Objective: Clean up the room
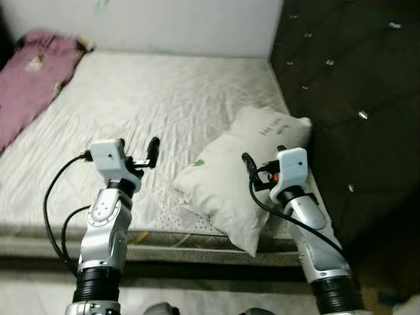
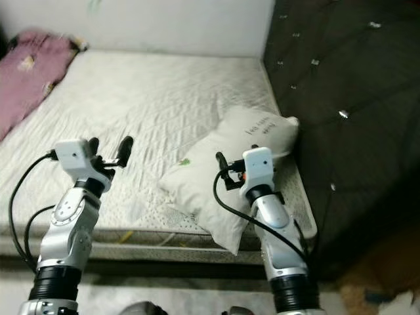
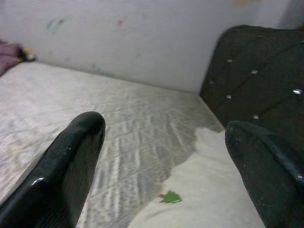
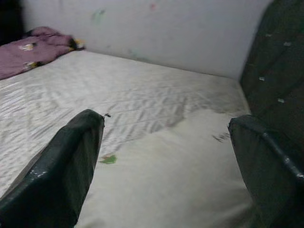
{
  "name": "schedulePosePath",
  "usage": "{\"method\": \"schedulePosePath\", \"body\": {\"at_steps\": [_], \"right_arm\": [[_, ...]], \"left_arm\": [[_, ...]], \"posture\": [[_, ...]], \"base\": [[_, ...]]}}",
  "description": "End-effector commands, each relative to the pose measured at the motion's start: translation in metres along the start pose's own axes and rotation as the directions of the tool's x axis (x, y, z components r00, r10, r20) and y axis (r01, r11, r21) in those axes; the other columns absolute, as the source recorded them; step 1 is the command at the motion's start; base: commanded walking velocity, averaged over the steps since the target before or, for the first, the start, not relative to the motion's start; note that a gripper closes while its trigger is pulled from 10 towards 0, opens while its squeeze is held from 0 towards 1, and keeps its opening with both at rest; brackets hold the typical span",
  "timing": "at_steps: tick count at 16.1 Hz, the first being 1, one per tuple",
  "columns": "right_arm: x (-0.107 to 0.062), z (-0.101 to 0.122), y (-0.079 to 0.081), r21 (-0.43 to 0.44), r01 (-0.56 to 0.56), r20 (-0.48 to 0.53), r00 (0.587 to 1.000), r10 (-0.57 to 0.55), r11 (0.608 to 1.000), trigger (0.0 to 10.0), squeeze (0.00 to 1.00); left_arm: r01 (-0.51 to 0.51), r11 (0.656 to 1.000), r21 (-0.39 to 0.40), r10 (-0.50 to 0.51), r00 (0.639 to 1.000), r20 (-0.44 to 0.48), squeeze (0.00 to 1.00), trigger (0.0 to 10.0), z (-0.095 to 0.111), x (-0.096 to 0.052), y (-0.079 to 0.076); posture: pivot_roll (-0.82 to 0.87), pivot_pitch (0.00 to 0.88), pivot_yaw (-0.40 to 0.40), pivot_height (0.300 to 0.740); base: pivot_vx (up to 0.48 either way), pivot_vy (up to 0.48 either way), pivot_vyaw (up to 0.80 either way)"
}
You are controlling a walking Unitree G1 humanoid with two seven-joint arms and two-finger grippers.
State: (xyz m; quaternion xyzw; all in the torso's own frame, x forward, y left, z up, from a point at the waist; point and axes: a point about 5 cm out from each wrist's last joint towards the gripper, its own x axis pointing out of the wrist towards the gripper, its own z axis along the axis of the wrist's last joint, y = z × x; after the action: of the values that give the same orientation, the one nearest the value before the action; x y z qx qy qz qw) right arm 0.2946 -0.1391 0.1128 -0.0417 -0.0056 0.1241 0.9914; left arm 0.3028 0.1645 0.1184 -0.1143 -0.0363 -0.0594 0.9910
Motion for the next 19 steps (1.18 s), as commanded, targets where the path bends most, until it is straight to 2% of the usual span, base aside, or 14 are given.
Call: {"method": "schedulePosePath", "body": {"at_steps": [1, 16, 19], "right_arm": [[-0.0002, 0.0026, -0.0035, 0.002, 0.007, 0.007, 1.0, -0.007, 1.0, 10.0, 0.0], [0.0002, 0.0036, -0.0036, -0.003, 0.004, 0.014, 1.0, -0.004, 1.0, 10.0, 0.0], [0.0004, 0.0037, -0.0039, -0.006, 0.004, 0.014, 1.0, -0.003, 1.0, 10.0, 0.0]], "left_arm": [[0.028, 1.0, -0.001, -0.028, 0.999, 0.016, 0.0, 10.0, 0.0035, 0.0028, -0.0072], [0.031, 1.0, -0.001, -0.031, 0.999, 0.024, 0.0, 10.0, 0.0043, 0.002, -0.0082], [0.026, 0.999, -0.02, -0.026, 1.0, 0.018, 0.0, 10.0, 0.0034, 0.0021, -0.0087]], "posture": [[-0.03, 0.0, 0.015, 0.74], [-0.03, 0.0, 0.011, 0.74], [-0.03, 0.0, 0.011, 0.74]], "base": [[0.0, 0.0, -0.8], [0.281, 0.0, 0.0], [0.0, 0.0, 0.0]]}}
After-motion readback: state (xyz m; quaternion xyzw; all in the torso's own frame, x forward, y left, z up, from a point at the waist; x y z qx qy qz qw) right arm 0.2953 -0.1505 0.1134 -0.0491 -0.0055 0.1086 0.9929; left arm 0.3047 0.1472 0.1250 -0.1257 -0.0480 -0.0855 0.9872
